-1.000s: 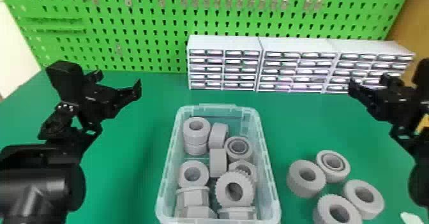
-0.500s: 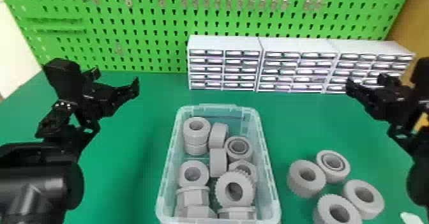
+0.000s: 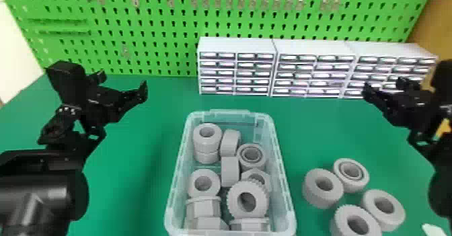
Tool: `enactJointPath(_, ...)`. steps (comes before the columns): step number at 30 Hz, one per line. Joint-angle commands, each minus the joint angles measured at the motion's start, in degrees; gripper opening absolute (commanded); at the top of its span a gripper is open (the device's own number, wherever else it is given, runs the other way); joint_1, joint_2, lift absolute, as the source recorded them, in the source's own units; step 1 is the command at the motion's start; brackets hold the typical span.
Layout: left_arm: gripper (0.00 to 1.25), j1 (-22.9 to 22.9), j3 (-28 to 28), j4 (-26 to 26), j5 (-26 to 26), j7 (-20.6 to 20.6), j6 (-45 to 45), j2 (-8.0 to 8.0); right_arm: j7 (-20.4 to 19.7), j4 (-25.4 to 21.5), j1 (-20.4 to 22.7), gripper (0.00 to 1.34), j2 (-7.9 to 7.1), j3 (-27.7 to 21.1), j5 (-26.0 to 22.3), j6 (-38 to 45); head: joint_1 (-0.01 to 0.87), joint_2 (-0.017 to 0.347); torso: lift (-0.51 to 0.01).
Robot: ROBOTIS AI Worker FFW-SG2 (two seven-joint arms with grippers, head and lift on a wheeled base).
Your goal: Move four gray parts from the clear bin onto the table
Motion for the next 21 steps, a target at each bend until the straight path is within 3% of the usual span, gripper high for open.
enactJointPath(1,1.12,0.13,0.02,-0.02,0.0,0.0,-0.04,0.0,0.0,0.0,0.17,0.87,-0.04,-0.08,-0.48,0.0,0.678,0.034,-0.05)
enactJointPath(21,1.12,0.13,0.19,-0.11,-0.35,0.0,0.04,0.0,0.0,-0.18,0.52,0.87,0.14,-0.25,-0.48,0.09,0.678,0.034,-0.05)
